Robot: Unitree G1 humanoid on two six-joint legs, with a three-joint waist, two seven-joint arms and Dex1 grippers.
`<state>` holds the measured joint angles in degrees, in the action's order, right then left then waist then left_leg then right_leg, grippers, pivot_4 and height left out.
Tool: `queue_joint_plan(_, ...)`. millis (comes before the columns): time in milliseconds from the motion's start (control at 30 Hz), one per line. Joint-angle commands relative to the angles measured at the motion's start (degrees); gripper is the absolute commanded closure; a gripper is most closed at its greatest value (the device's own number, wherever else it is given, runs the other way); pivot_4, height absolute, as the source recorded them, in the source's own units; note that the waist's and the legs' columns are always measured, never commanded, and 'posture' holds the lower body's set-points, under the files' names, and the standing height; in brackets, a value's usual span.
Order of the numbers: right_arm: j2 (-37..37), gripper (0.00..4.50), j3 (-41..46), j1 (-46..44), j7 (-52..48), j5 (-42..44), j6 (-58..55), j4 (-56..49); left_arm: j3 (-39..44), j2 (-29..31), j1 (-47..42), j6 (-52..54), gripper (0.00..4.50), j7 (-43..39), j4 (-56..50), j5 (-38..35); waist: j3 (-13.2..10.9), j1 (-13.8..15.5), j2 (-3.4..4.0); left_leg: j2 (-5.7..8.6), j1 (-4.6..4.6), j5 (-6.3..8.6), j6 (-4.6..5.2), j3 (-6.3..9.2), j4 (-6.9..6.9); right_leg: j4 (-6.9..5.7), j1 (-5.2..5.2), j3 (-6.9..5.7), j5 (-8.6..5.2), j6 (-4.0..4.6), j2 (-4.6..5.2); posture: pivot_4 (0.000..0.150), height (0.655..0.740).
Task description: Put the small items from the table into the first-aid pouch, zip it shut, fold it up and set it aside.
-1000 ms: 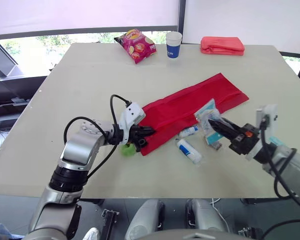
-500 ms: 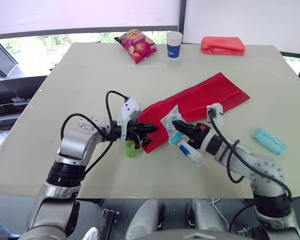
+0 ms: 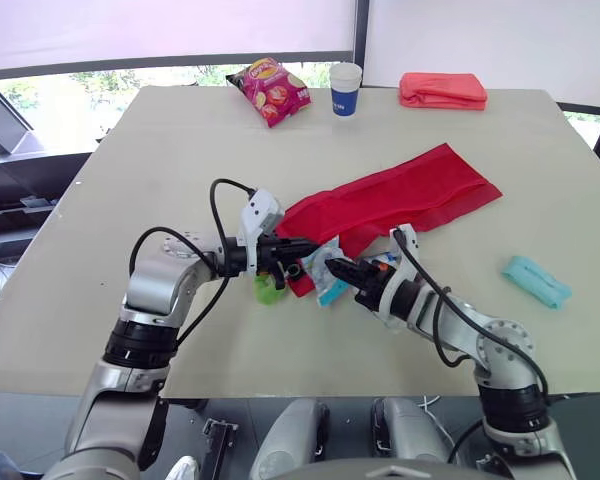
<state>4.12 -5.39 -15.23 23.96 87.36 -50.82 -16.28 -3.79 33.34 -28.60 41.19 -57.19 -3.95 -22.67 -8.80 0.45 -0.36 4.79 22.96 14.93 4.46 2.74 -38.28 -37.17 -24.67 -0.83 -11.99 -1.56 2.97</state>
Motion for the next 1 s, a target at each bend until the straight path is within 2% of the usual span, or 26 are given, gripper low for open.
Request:
queue_joint_plan(33, -2.3, 4.38, 2.4, -2.1, 1.7, 1.9, 1.9, 3.2, 1.4, -0.2, 0.2, -3.0, 4.44, -1.1, -3.6, -2.2, 0.0, 0.0, 0.0, 0.0, 0.0, 0.0, 0.0, 0.0, 0.0, 0.0, 0.0, 0.0, 0.0, 0.0, 0.0, 0.15, 0.7395)
queue_joint_plan(300, -5.5, 4.38, 5.8, -7.2, 0.9, -0.7, 3.7, 9.8, 1.1, 1.0, 3.1, -4.8, 4.44, -4.4, -5.7, -3.3, 0.0, -0.7, 0.02, 0.0, -0.01, -0.01, -0.02, 0.01, 0.04, 0.0, -0.01, 0.0, 0.0, 0.01, -0.02, 0.15, 0.7395)
queue_joint_plan(433, -6.3, 4.38, 5.7, -8.5, -3.1, -4.5, 4.6, 11.3, 1.3, 0.7, 3.2, -5.2, 4.44, -4.4, -5.8, -3.8, 0.0, -1.3, 0.03, 0.0, -0.02, -0.01, -0.02, 0.01, 0.05, -0.01, -0.01, 0.0, -0.01, 0.01, -0.03, 0.15, 0.7395)
queue_joint_plan(667, -6.2, 4.38, 1.3, -9.0, -13.5, -17.9, 5.6, 12.9, 2.0, 0.6, 2.9, -5.3, 4.44, -4.4, -5.4, -5.0, 0.0, -1.3, 0.03, -0.02, -0.03, -0.01, -0.02, 0.01, 0.07, -0.01, -0.01, 0.01, -0.01, 0.01, -0.06, 0.15, 0.7395)
queue_joint_plan(967, -10.4, 4.38, 1.5, -13.1, -18.0, -27.8, 5.7, 16.4, 1.1, 0.8, 2.9, -7.2, 4.44, -4.6, -4.3, -4.4, 0.0, -1.4, 0.04, -0.03, -0.06, -0.02, -0.05, 0.01, 0.09, -0.08, -0.06, 0.05, -0.01, 0.02, -0.06, 0.15, 0.7395)
queue_joint_plan(1000, -10.5, 3.88, 1.6, -12.9, -18.0, -28.4, 5.3, 16.1, 1.1, 0.8, 2.9, -7.6, 4.49, -4.5, -3.8, -4.1, 0.0, -1.4, 0.04, -0.03, -0.06, -0.02, -0.05, 0.01, 0.09, -0.08, -0.07, 0.05, -0.01, 0.02, -0.06, 0.15, 0.7395)
